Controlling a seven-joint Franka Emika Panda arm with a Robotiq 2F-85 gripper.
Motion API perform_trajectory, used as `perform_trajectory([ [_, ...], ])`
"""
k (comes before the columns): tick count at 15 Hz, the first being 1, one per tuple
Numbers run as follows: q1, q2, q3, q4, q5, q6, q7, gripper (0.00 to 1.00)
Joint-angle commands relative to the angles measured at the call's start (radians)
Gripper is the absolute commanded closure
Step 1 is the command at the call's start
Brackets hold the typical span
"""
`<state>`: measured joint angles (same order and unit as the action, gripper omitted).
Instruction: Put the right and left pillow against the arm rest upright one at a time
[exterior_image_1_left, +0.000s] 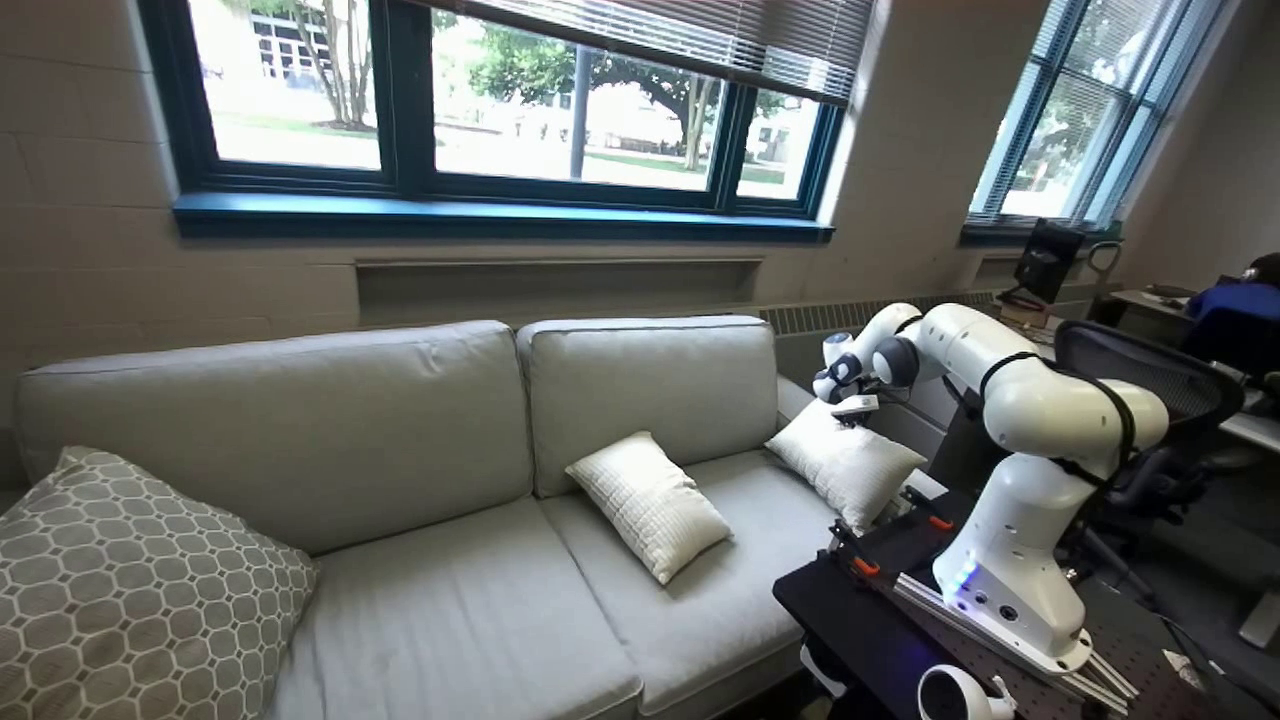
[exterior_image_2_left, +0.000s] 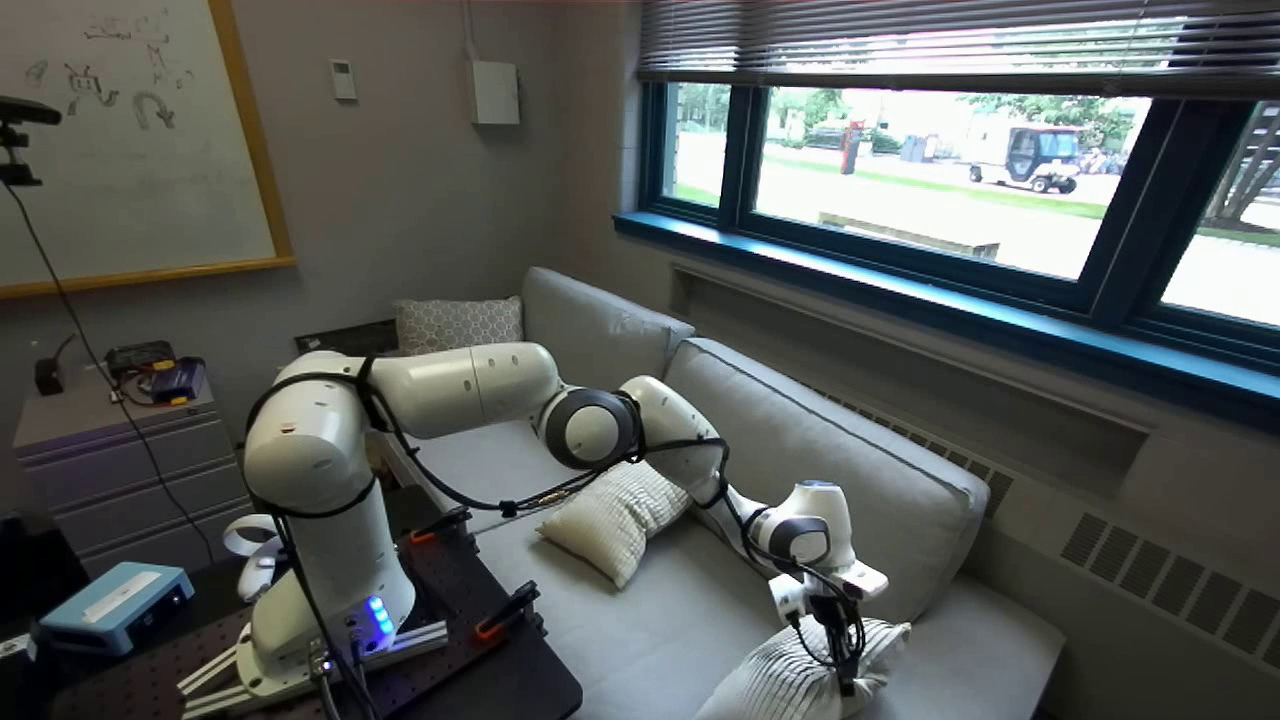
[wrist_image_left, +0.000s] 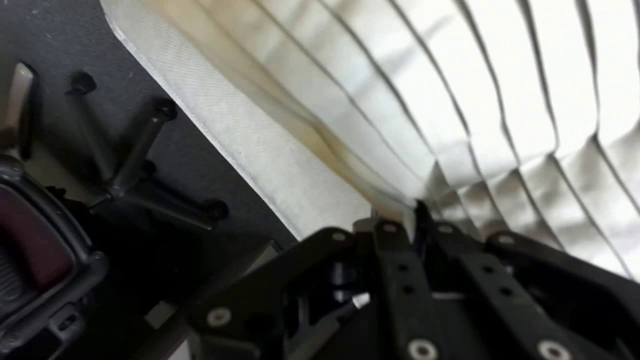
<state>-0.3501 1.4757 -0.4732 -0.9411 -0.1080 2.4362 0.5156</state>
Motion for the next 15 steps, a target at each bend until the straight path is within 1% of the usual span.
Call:
perform_trajectory([
  [1, 0.025, 0.0, -0.058, -0.02, -0.054, 0.0, 0.157, 0.98],
  [3, 0.031, 0.0, -0.057, -0.023, -0.069, -0.011, 0.196, 0.98],
  [4, 0.033, 0.0, -0.053, -0.023, -0.074, -0.018, 0.208, 0.81],
  [5, 0.035, 0.0, -0.05, -0.022, -0.079, -0.023, 0.22, 0.67],
  [6, 0.034, 0.0, -0.046, -0.017, -0.082, -0.028, 0.227, 0.62],
  [10, 0.037, -0.002, -0.04, -0.011, -0.093, -0.042, 0.245, 0.3],
  [12, 0.036, -0.002, -0.038, -0.006, -0.094, -0.046, 0.247, 0.17],
  [14, 0.03, -0.002, -0.033, 0.006, -0.086, -0.044, 0.249, 0.01],
  [15, 0.026, -0.002, -0.03, 0.014, -0.081, -0.041, 0.251, 0.0],
])
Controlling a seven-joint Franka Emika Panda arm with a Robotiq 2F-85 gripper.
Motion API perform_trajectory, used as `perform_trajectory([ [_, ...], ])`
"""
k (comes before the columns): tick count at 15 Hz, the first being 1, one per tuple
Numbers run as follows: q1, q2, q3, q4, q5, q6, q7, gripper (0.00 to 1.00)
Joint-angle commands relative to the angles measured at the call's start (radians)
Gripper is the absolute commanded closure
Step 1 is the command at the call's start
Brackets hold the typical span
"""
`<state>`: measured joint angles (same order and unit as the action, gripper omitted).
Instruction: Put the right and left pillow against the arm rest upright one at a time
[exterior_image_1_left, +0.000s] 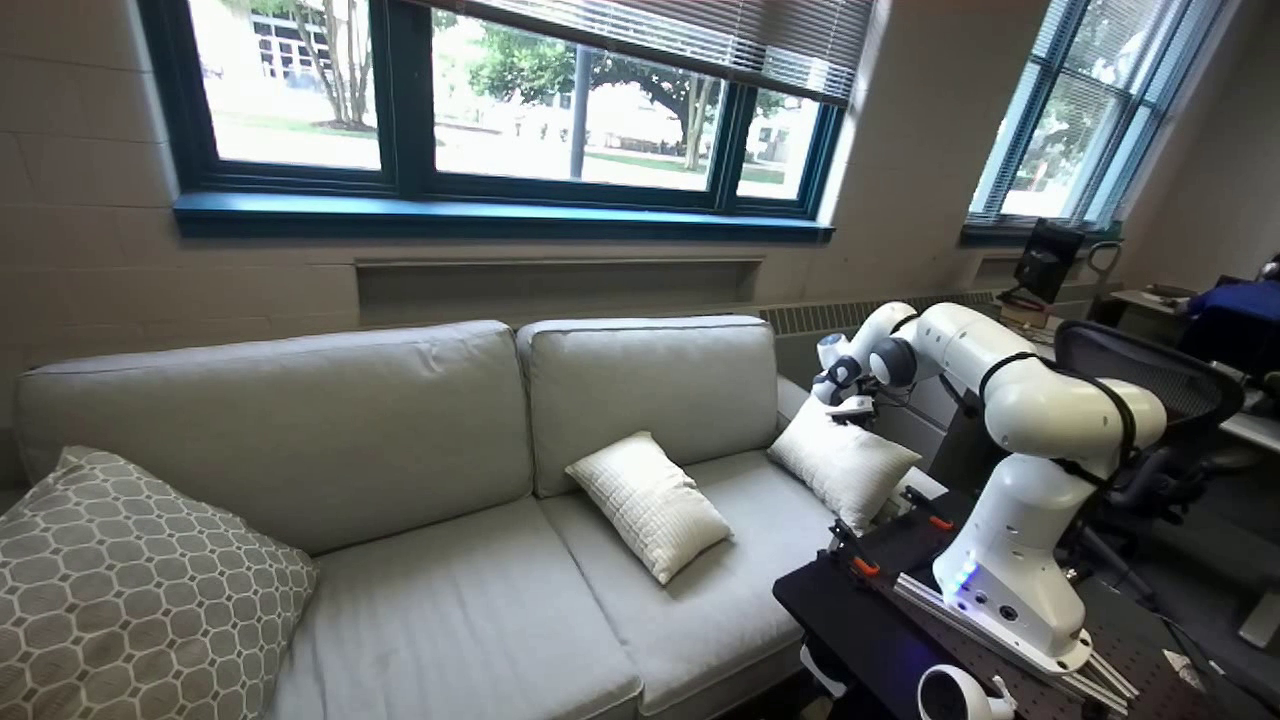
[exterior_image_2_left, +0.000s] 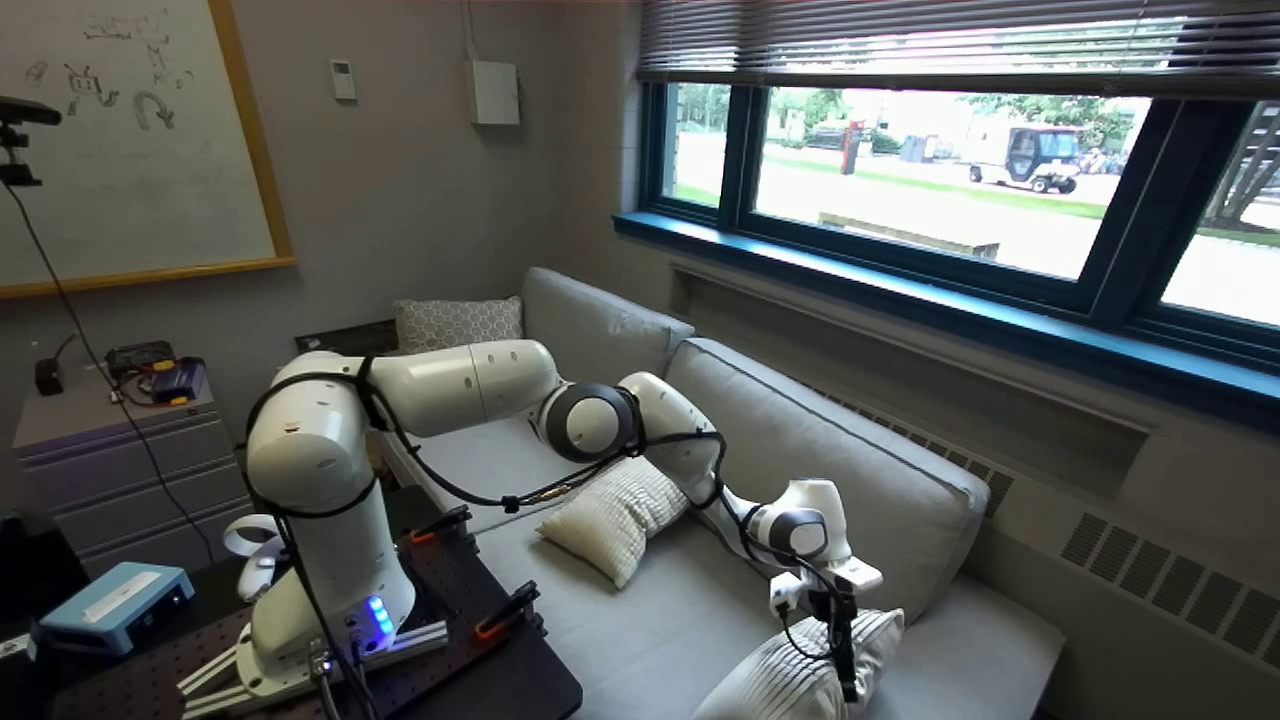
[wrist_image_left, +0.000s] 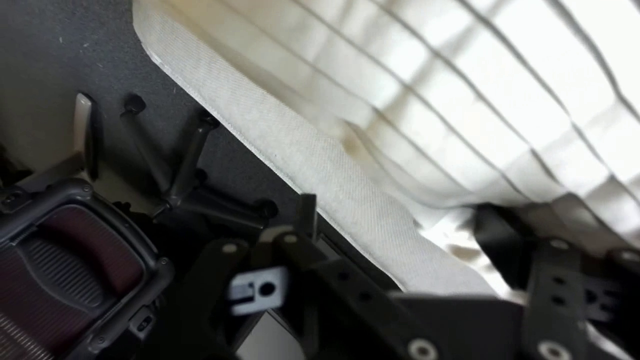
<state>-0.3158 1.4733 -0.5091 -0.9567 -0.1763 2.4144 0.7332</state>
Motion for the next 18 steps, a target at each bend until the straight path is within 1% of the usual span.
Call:
perform_trajectory([
  [1, -0.016, 0.0, 0.01, 0.042, -0.005, -0.015, 0.035, 0.0],
  [2, -0.011, -0.008, 0.003, 0.031, 0.016, 0.002, 0.032, 0.0],
  [7, -0.016, -0.086, 0.023, -0.04, 0.064, 0.122, 0.027, 0.0],
  [10, -0.021, -0.136, 0.054, -0.086, 0.103, 0.195, 0.001, 0.0],
  [12, -0.027, -0.187, 0.111, -0.14, 0.132, 0.242, -0.051, 0.0],
  [14, -0.042, -0.252, 0.212, -0.213, 0.154, 0.285, -0.158, 0.0],
  [18, -0.062, -0.368, 0.387, -0.381, 0.167, 0.334, -0.326, 0.0],
])
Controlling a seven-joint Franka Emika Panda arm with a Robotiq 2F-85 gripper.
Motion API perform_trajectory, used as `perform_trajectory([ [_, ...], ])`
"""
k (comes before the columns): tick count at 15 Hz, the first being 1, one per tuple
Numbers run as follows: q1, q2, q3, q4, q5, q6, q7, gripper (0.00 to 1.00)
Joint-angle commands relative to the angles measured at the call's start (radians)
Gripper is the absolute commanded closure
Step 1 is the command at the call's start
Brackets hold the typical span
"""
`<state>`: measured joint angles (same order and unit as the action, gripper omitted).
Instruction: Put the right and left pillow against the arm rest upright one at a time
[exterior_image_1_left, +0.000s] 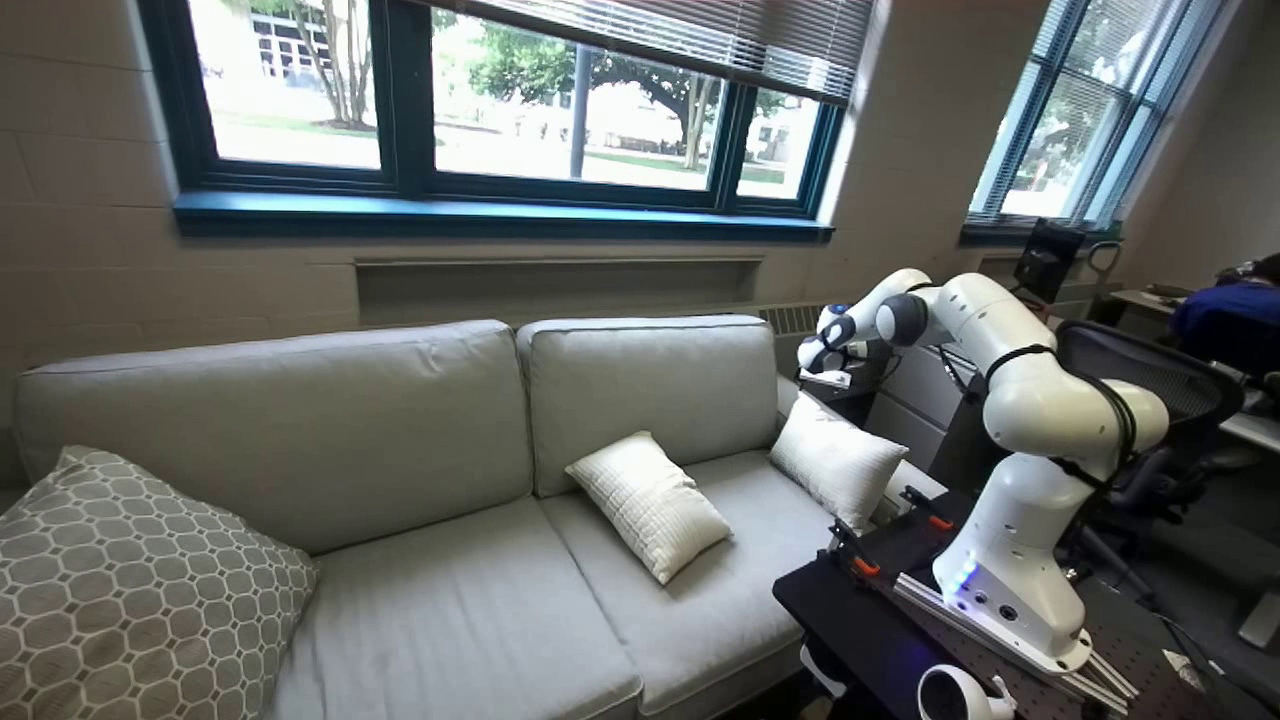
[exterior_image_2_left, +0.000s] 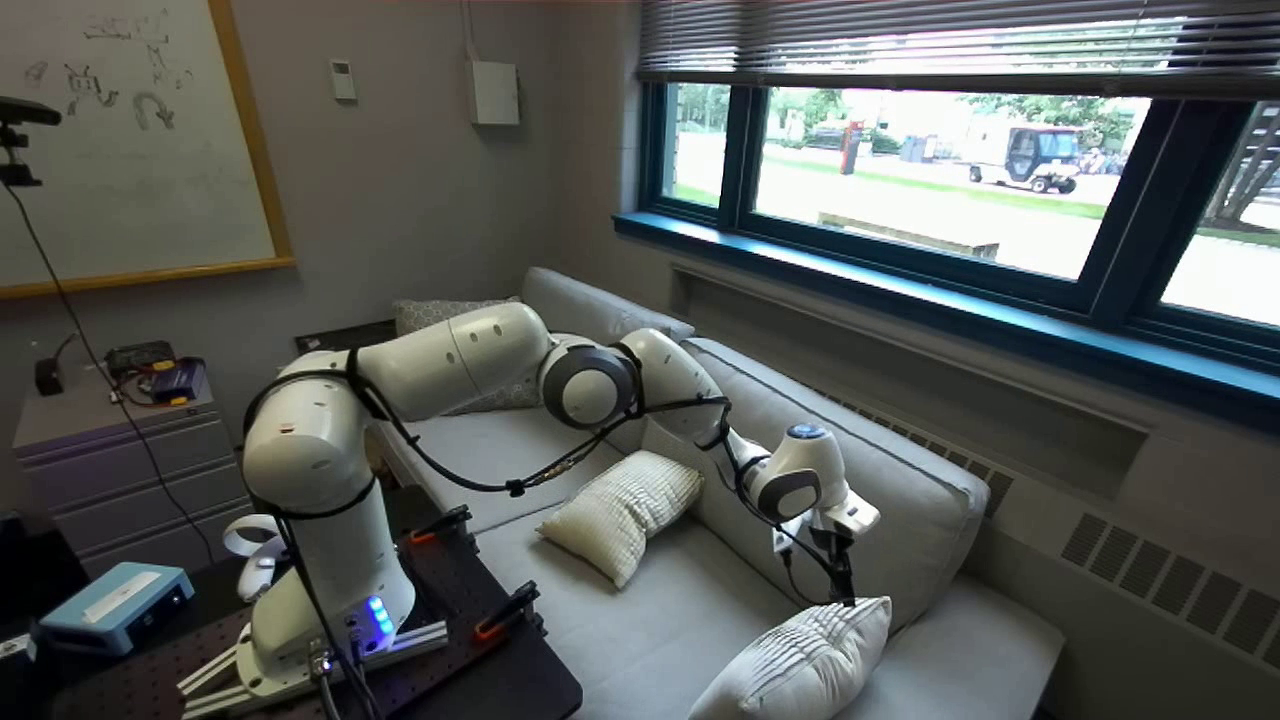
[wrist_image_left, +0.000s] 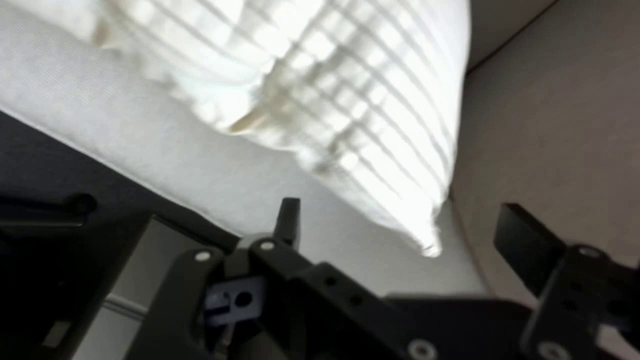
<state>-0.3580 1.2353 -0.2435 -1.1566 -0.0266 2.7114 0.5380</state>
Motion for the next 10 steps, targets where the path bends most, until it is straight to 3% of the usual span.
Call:
perform_trajectory([
  [1, -0.031, -0.156, 0.167, -0.224, 0.017, 0.041, -0.172, 0.0],
  [4, -0.059, -0.228, 0.283, -0.356, 0.009, 0.038, -0.283, 0.0],
  [5, -0.034, -0.24, 0.276, -0.39, 0.085, 0.023, -0.357, 0.0],
  [7, -0.034, -0.262, 0.312, -0.459, 0.124, -0.013, -0.433, 0.0],
  [8, 0.003, -0.187, 0.253, -0.335, 0.14, 0.008, -0.383, 0.0],
  [10, 0.006, -0.208, 0.273, -0.395, 0.155, 0.003, -0.421, 0.0],
])
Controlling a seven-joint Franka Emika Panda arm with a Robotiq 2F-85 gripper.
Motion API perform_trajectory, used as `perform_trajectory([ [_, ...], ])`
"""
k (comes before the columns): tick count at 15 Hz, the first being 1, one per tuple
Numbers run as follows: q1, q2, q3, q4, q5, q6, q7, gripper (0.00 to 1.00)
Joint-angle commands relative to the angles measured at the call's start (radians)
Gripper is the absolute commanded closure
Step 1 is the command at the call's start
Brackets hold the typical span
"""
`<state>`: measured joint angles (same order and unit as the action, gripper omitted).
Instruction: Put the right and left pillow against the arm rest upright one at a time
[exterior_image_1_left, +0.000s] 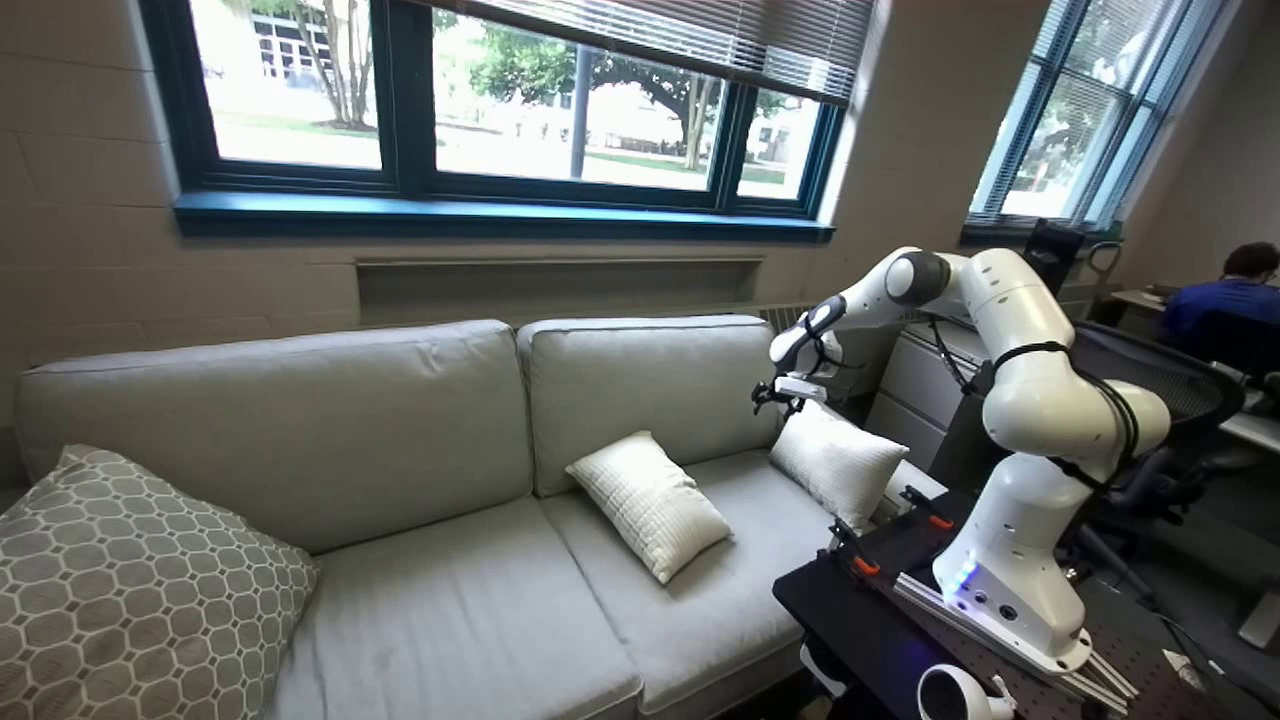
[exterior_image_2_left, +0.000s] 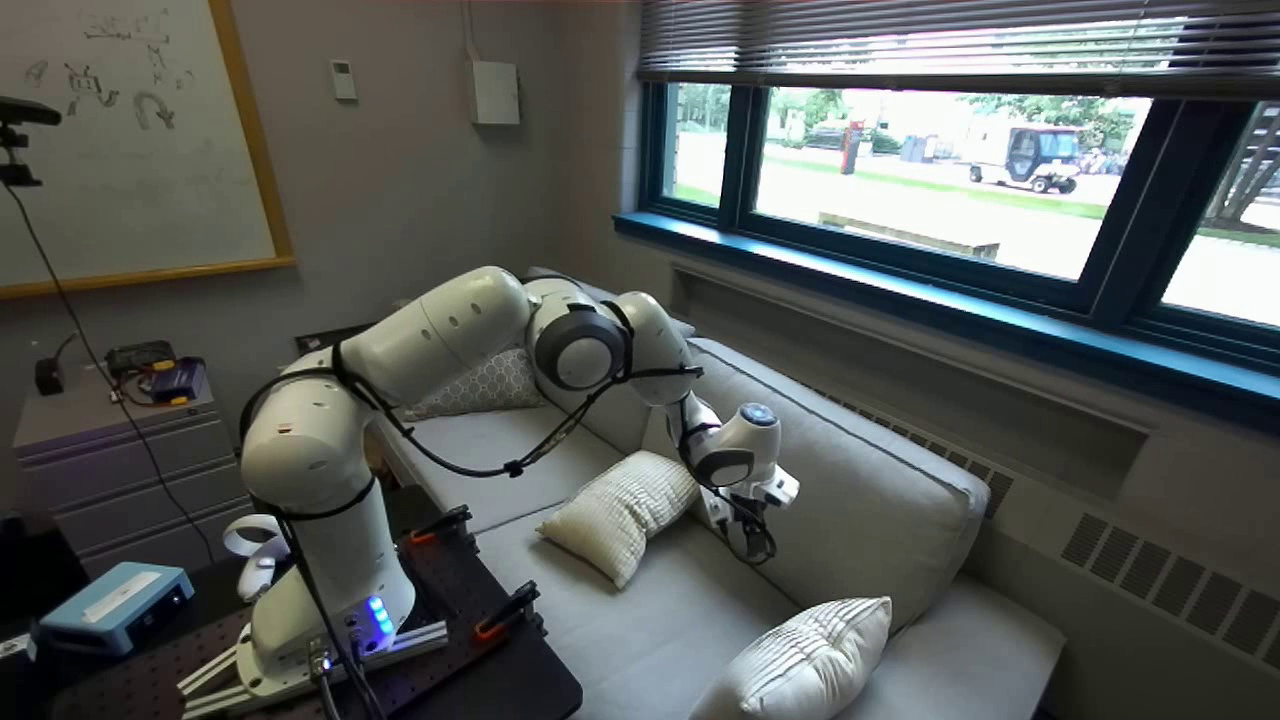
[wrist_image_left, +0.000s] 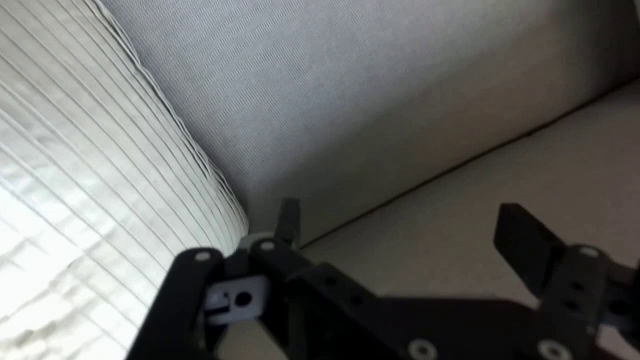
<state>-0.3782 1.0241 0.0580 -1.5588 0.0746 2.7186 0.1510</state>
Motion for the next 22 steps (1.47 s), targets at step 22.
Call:
perform_trajectory([
  [22, 0.047, 0.175, 0.105, 0.219, 0.165, -0.371, -0.274, 0.0],
])
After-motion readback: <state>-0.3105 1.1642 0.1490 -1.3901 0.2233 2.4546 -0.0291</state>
